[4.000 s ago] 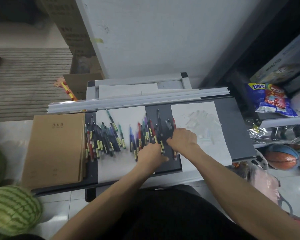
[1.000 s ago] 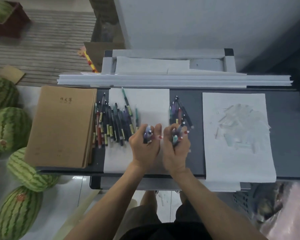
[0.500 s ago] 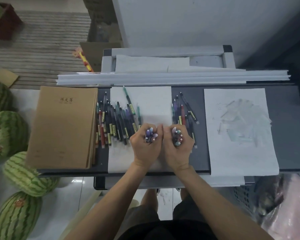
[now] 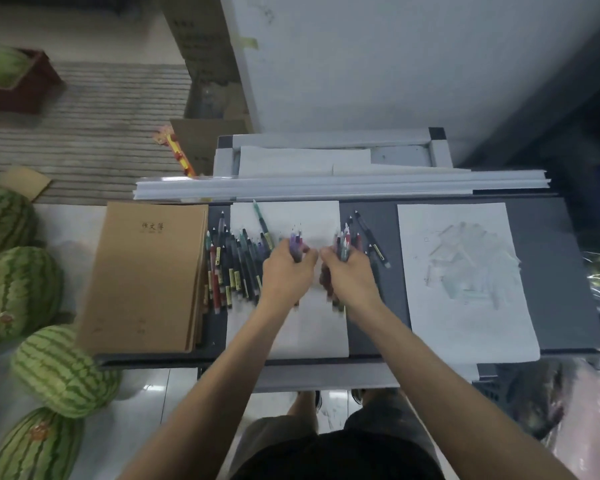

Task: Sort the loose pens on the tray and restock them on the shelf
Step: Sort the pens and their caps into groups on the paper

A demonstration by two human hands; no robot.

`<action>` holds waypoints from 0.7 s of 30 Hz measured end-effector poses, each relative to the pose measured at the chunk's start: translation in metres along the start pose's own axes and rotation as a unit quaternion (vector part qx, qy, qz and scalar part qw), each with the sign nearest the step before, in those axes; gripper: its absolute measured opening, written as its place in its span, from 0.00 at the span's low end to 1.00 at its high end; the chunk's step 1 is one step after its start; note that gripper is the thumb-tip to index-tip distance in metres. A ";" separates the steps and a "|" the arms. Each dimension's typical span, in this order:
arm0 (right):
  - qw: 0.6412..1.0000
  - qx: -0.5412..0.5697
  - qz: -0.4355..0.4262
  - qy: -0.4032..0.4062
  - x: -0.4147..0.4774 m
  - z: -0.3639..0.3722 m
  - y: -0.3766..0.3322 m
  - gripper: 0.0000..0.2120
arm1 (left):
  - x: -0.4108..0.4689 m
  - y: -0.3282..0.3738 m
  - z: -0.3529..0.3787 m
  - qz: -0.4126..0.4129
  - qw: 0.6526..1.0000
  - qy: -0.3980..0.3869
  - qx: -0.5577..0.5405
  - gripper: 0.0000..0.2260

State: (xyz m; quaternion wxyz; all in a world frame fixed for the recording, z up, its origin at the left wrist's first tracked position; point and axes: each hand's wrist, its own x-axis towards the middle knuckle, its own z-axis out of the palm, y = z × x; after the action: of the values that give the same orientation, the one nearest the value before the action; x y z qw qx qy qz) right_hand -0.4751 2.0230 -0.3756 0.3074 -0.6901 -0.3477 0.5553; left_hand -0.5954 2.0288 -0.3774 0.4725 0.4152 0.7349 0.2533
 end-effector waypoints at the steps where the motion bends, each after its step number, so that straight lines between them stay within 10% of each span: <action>1: 1.000 -0.012 0.019 -0.012 0.004 -0.002 -0.004 0.12 | 0.005 0.000 -0.004 -0.021 0.999 -0.024 0.025 0.06; 11: 0.989 -0.144 0.019 0.002 0.039 0.013 0.003 0.07 | 0.007 0.010 -0.006 -0.016 0.990 -0.003 0.143 0.08; 21: 0.978 -0.103 -0.171 0.062 0.019 0.027 0.025 0.05 | -0.008 -0.001 0.007 0.013 0.991 0.072 0.115 0.10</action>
State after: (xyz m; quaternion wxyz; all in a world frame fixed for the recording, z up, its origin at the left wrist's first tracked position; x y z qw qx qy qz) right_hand -0.4955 2.0250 -0.4116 0.3462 -0.6816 -0.4964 0.4114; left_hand -0.5874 2.0217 -0.3774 0.3640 0.4572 0.7858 0.2025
